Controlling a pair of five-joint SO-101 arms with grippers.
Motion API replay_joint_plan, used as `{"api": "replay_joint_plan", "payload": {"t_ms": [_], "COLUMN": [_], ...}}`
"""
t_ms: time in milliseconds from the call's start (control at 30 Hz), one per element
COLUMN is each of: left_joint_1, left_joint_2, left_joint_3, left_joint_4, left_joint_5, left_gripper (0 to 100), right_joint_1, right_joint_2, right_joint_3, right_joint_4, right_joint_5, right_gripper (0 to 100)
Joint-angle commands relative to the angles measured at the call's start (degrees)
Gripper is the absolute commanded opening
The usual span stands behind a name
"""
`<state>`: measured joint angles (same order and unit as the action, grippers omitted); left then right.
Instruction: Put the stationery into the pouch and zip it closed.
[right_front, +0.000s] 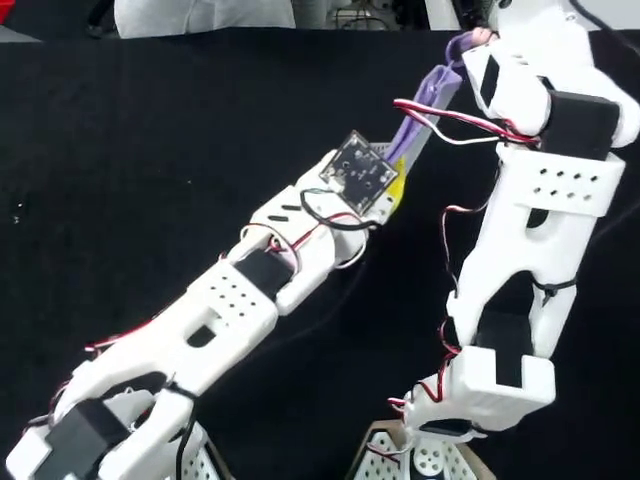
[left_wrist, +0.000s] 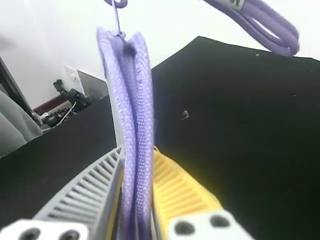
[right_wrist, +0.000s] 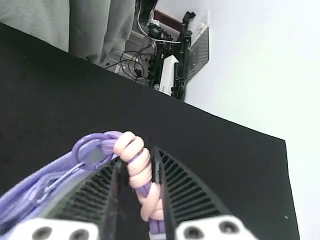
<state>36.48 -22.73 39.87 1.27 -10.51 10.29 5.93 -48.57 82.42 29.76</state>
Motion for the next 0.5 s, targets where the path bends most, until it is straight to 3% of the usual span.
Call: {"api": "replay_joint_plan", "payload": {"t_ms": [0,467], "left_joint_1": [-0.9,-1.4], "left_joint_2": [-3.7,-22.7], "left_joint_3": [3.5,11.9], "left_joint_4": [-0.1,-0.1], "left_joint_5": [-0.4,4.6], "left_gripper": [3,3], "right_joint_1": [4.4,5.3], "right_joint_2": [1.4,9.5], "right_joint_3": [-0.8,-0.5], "right_joint_4": [-5.3,-6.0], "right_joint_5": [0.0,-1.5], "right_gripper": [1.1,1.1]}}
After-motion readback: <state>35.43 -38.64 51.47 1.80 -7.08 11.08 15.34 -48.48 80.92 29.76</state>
